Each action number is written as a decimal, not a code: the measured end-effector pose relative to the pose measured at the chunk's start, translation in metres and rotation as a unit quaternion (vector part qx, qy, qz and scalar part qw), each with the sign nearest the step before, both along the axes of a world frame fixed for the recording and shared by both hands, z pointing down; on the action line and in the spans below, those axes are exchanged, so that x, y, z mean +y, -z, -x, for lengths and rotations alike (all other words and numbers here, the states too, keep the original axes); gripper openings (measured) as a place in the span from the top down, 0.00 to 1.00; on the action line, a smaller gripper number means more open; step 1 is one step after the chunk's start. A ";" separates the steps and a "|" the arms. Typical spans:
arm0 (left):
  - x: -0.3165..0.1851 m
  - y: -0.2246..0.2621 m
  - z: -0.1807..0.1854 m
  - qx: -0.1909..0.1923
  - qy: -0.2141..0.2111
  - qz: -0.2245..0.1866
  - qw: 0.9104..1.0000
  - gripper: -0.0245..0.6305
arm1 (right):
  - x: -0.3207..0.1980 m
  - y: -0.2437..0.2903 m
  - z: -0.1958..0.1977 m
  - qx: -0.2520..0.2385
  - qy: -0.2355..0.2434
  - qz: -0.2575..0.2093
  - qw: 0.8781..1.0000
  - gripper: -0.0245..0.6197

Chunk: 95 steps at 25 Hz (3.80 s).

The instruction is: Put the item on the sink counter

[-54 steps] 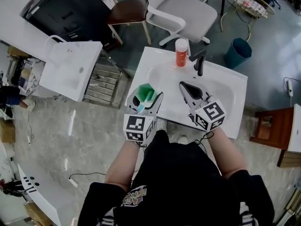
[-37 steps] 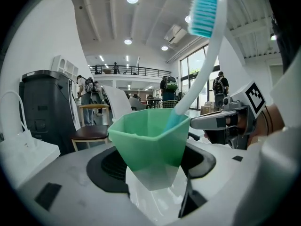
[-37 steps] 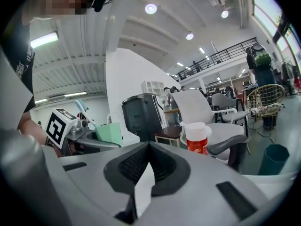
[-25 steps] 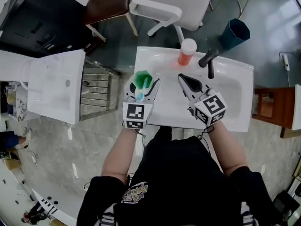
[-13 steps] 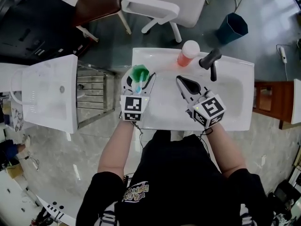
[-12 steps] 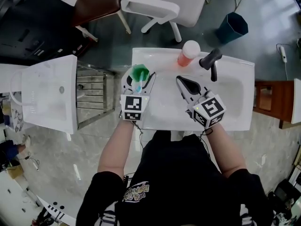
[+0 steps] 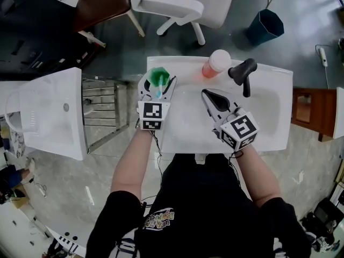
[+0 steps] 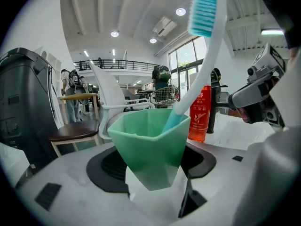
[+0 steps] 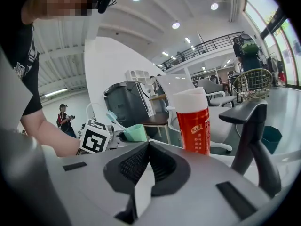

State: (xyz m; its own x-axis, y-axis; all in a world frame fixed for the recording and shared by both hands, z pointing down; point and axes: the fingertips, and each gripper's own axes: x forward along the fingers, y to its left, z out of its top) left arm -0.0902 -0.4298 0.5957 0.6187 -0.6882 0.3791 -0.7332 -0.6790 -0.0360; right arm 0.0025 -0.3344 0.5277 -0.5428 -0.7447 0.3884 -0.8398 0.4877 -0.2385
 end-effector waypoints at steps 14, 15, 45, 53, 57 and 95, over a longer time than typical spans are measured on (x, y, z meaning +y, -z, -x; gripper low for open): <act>-0.029 -0.032 -0.011 -0.010 0.004 0.011 1.000 0.49 | 0.004 -0.015 -0.002 0.003 -0.007 0.021 1.000 0.88; -0.030 -0.033 -0.011 -0.009 0.004 0.011 1.000 0.48 | 0.004 -0.016 -0.003 0.003 -0.008 0.022 1.000 0.88; -0.020 -0.050 -0.011 -0.024 0.011 0.054 0.998 0.48 | 0.008 -0.010 -0.014 -0.002 -0.008 0.017 1.000 0.88; -0.009 -0.052 -0.003 -0.041 0.018 0.053 0.998 0.48 | 0.022 -0.006 -0.018 -0.004 0.001 0.011 1.000 0.88; -0.003 -0.049 0.003 -0.045 0.032 0.053 0.997 0.48 | 0.032 -0.003 -0.023 -0.005 0.003 0.008 1.000 0.88; 0.207 0.168 -0.044 0.045 0.110 -0.079 0.990 0.49 | 0.143 0.111 -0.064 -0.022 0.105 -0.119 0.987 0.88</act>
